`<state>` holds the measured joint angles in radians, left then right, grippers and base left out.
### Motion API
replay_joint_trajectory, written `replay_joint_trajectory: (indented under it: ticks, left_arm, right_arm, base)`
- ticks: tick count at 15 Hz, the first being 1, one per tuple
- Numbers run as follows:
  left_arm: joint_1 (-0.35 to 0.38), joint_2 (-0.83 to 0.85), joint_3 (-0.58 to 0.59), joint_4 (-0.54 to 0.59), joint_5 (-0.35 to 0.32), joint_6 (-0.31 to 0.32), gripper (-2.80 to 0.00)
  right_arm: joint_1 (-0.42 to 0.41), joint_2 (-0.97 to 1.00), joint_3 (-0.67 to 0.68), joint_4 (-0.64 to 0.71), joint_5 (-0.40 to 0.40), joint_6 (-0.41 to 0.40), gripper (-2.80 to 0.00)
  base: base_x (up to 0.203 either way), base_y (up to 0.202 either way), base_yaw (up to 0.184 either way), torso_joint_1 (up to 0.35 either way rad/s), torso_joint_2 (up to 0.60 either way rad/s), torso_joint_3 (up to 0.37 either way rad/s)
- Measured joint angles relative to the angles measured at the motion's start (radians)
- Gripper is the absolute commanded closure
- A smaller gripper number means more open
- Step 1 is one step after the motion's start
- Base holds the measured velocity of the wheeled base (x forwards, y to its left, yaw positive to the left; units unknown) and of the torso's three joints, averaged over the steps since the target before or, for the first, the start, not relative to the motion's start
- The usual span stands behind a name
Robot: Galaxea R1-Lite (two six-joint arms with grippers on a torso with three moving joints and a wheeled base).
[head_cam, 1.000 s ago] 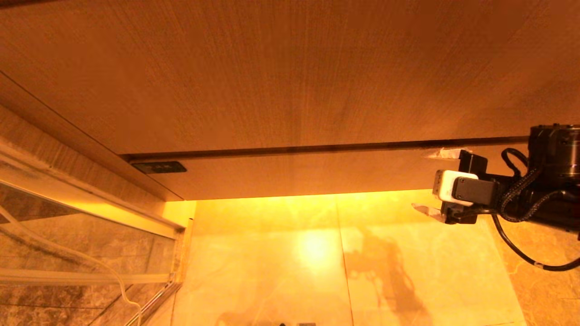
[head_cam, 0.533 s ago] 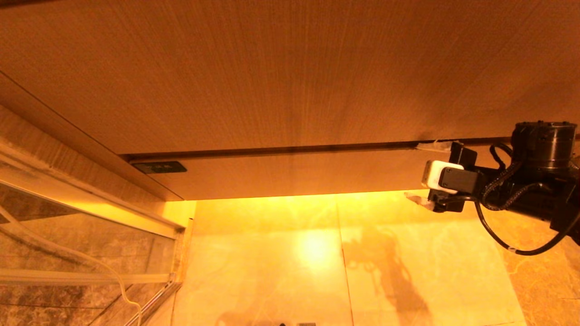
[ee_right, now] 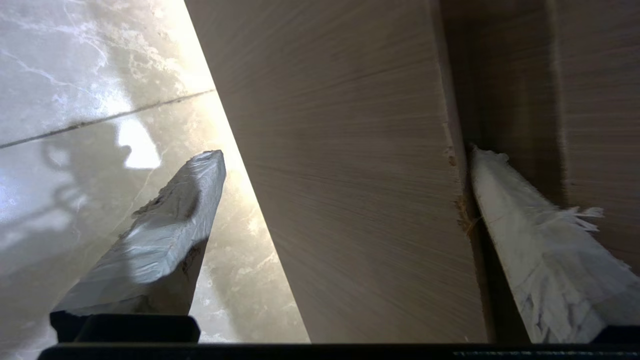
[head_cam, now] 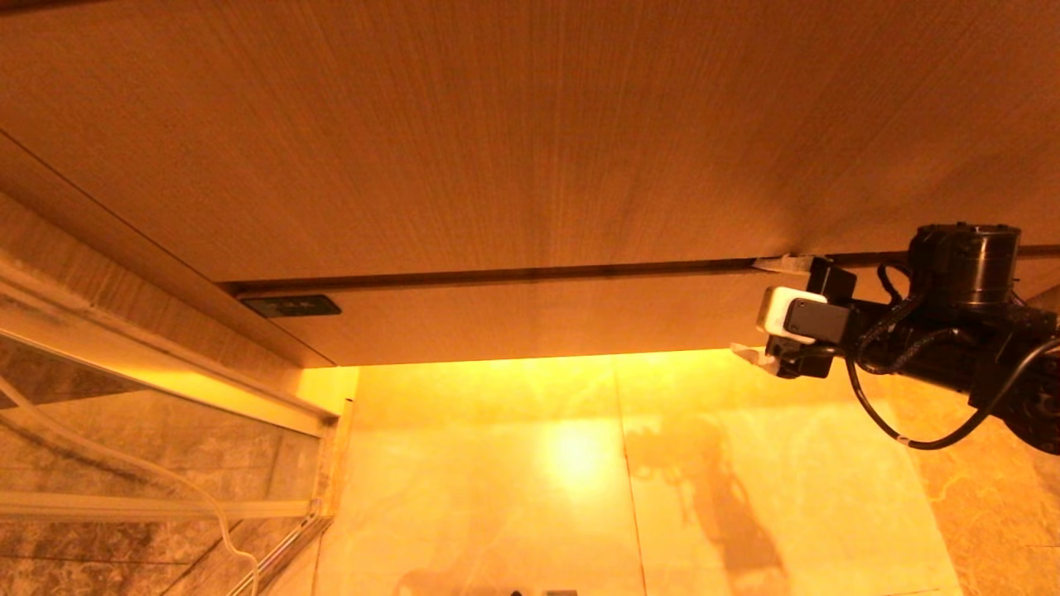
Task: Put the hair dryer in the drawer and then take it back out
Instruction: Pull open the drawer
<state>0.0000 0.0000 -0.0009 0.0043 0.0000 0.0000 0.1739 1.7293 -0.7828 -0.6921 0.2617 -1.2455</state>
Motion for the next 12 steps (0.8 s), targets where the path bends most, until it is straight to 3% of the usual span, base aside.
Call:
replay_joint_trajectory:
  ticks: [5,12]
  left_arm:
    - [0.0,0.0,0.0,0.001,0.0,0.0,0.0]
    - [0.0,0.0,0.0,0.001,0.0,0.0,0.0]
  right_arm:
    - [-0.03,0.045,-0.004,0.024,-0.002,0.002,-2.8]
    - [-0.101,-0.03,0.006,0.368,-0.057,0.006,-2.8]
  base:
    - [0.0,0.0,0.0,0.0,0.0,0.0]
    - [0.0,0.0,0.0,0.0,0.0,0.0]
